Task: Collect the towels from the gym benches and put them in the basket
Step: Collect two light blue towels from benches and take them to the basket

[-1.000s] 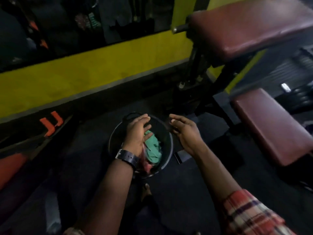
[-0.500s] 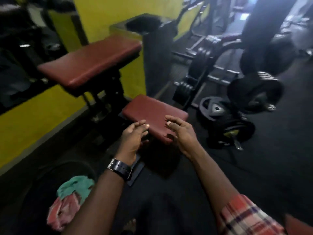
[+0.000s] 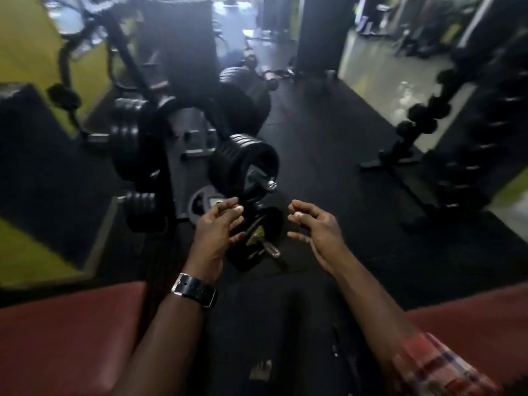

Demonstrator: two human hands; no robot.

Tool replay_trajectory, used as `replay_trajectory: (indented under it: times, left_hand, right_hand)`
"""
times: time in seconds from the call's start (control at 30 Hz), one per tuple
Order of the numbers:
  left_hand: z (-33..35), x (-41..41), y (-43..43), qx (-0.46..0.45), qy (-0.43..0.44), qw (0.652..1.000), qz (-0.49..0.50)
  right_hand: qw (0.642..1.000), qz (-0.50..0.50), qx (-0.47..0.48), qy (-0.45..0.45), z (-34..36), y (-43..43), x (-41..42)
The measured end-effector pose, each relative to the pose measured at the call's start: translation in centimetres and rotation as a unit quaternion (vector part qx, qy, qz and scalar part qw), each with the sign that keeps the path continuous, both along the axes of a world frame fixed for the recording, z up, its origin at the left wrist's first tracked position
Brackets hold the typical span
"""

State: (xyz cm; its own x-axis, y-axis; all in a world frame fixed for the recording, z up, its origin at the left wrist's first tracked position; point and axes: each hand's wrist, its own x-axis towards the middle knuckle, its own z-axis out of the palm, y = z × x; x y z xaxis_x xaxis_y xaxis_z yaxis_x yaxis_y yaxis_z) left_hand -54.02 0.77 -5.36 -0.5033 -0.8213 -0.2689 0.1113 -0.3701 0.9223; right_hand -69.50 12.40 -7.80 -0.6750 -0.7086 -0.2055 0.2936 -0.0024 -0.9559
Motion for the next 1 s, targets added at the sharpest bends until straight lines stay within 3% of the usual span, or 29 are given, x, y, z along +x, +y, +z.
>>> replay_trajectory:
  times: [0.23, 0.47, 0.63, 0.73, 1.0]
  left_hand:
    - [2.0, -19.4, -5.5, -0.012, 0.018, 0.99, -0.143]
    - [0.5, -36.5, -10.3, -0.031, 0.003, 0.972, -0.235]
    - [-0.3, -47.5, -15.3, -0.059, -0.008, 0.972, -0.228]
    - [0.6, -55.4, -19.8, -0.06, -0.019, 0.982, -0.176]
    - [1.6, -68.6, -28.9, -0.06, -0.02, 0.994, -0.09]
  right_hand:
    - [0.989, -0.145, -0.003, 0.013, 3.0, -1.8, -15.8]
    - [0.98, -0.194, 0.009, 0.039, 2.2, -4.7, -30.7]
    - [0.982, -0.18, -0.002, 0.05, 2.0, -8.9, -43.7]
    - [0.991, -0.129, -0.011, 0.046, 2.9, -14.0, -53.5]
    - [0.997, -0.026, -0.05, 0.043, 5.3, -28.5, -68.7]
